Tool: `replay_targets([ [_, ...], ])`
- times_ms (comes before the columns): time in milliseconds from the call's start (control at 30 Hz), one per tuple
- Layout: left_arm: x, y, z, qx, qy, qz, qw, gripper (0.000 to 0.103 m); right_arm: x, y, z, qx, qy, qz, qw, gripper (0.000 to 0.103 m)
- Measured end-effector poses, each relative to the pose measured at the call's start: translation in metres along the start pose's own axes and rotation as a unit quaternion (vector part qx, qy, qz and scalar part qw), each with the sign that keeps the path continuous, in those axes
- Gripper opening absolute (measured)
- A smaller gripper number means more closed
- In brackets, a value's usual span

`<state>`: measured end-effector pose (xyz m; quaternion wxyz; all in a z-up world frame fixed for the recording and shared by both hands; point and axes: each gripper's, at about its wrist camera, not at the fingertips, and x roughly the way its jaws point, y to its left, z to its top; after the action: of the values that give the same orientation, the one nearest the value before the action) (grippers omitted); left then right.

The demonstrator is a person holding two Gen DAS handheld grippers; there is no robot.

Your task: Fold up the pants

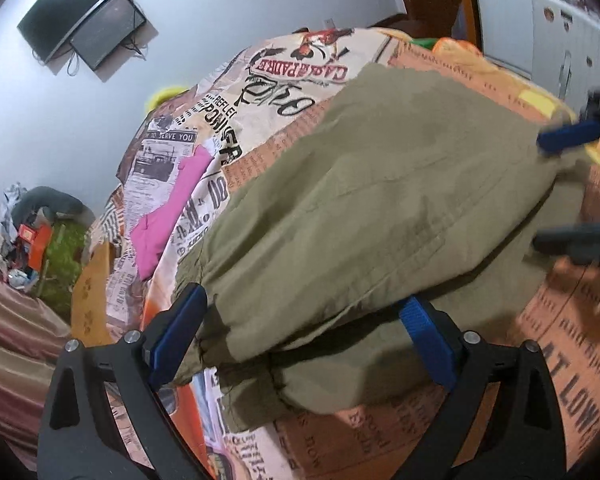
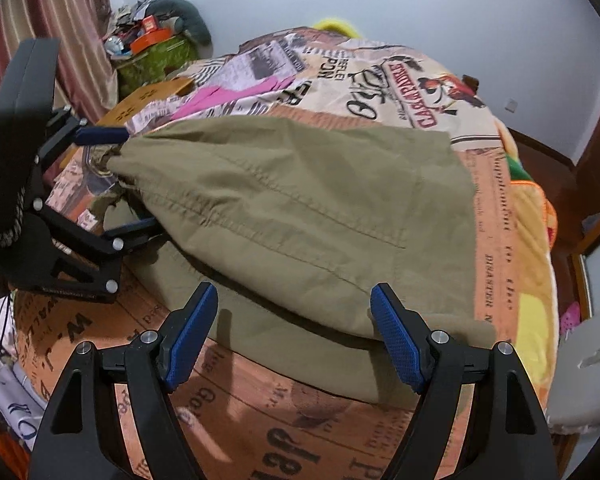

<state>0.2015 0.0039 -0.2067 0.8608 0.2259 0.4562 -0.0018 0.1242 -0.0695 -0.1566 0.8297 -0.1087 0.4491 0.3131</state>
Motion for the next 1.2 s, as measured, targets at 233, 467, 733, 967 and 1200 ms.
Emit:
replay_targets([
  [233, -0.007, 0.017, 0.016, -0.031, -0.017, -0.033, 0.9988, 0.097, 0.016, 0.002, 0.008, 0.006, 0.008, 0.003, 1.0, 0.076],
  [467, -0.01, 0.011, 0.013, -0.035, -0.02, -0.056, 0.9976, 0.097, 0.023, -0.008, 0.018, 0.038, 0.002, 0.021, 0.999, 0.041],
  [733, 0.001, 0.007, 0.011, -0.032, -0.005, -0.034, 0.9989, 0.066, 0.014, -0.013, 0.016, 0.042, -0.014, 0.017, 0.999, 0.012],
  [967, -0.013, 0.014, 0.008, -0.049, -0.019, -0.062, 0.9967, 0.03, -0.001, -0.007, 0.015, 0.012, -0.029, 0.008, 0.999, 0.009],
  [1200, -0.022, 0.0, -0.003, -0.046, -0.015, -0.094, 0.9944, 0.028, -0.016, -0.006, 0.005, -0.002, -0.033, -0.004, 0.999, 0.009],
])
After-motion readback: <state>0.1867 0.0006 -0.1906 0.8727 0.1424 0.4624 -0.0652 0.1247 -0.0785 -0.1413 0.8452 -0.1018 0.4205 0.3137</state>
